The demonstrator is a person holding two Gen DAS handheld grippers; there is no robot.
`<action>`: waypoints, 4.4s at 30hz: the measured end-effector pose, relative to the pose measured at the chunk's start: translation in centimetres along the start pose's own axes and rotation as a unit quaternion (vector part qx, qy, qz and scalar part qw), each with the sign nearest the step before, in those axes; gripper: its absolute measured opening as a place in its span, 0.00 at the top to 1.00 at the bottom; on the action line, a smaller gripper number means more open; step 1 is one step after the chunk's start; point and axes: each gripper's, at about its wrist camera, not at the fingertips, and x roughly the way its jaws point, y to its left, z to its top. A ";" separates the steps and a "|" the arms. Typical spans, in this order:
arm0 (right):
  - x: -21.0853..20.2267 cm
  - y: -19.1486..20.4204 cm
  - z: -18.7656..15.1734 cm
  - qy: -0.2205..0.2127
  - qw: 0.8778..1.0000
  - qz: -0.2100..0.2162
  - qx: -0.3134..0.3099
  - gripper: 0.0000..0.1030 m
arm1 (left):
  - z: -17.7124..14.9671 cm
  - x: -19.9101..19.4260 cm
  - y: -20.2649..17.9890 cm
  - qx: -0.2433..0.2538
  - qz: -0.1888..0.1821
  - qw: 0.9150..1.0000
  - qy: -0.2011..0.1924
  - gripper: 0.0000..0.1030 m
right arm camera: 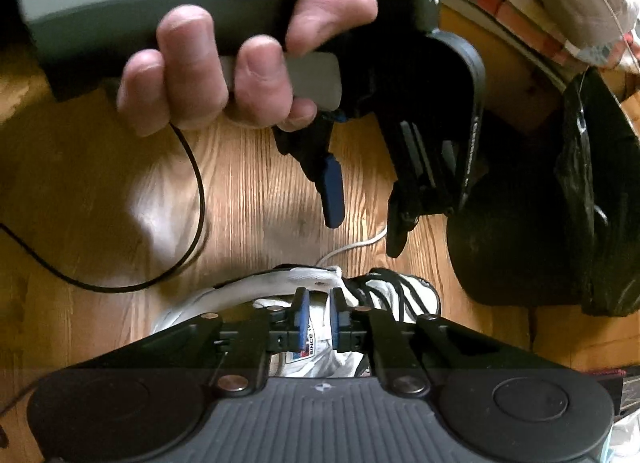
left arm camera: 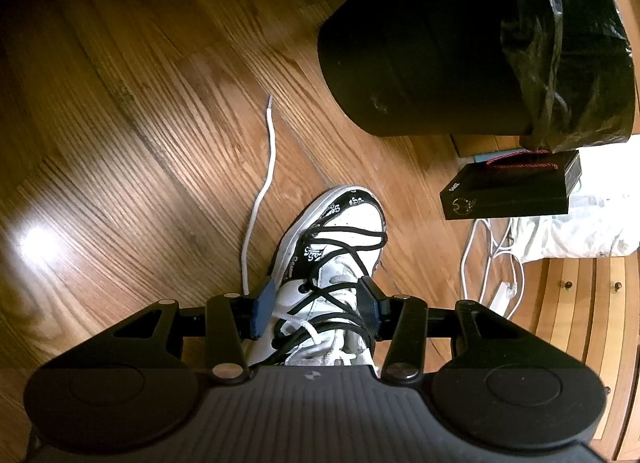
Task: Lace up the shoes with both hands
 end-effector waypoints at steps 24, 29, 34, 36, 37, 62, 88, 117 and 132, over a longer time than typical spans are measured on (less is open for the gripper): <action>-0.2 -1.3 -4.7 0.019 0.992 0.082 0.092 0.84 | -0.1 0.2 0.0 0.002 0.002 1.000 0.003 0.53; 0.8 -0.5 -3.2 0.037 0.992 0.057 0.102 0.82 | 0.1 0.1 0.0 0.002 0.004 1.000 -0.002 0.53; 0.6 0.1 -1.7 0.055 0.995 0.023 0.079 0.80 | 0.1 0.2 -0.1 0.003 0.002 1.000 0.000 0.53; 1.2 0.3 -1.5 0.065 0.995 0.017 0.078 0.80 | 0.1 0.2 -0.1 0.004 0.002 1.000 0.001 0.53; 1.4 0.6 -1.3 0.072 0.995 0.012 0.070 0.80 | 0.0 0.1 -0.1 0.003 0.001 1.000 0.001 0.53; 0.2 4.0 -2.1 0.138 0.990 -0.033 -0.028 0.98 | -0.1 0.1 -0.2 0.000 -0.005 1.000 0.004 0.53; 0.8 5.1 -2.5 0.076 0.991 -0.095 0.048 0.74 | -0.2 -0.2 -0.4 0.005 -0.006 1.000 0.001 0.53; 0.4 4.6 -3.7 0.096 0.984 -0.138 0.063 0.74 | -0.4 -0.3 -0.7 -0.001 -0.020 1.000 0.004 0.48; 2.2 5.6 -1.5 0.123 0.987 -0.102 0.005 0.70 | -0.2 -0.3 -0.7 -0.004 -0.025 1.000 0.002 0.48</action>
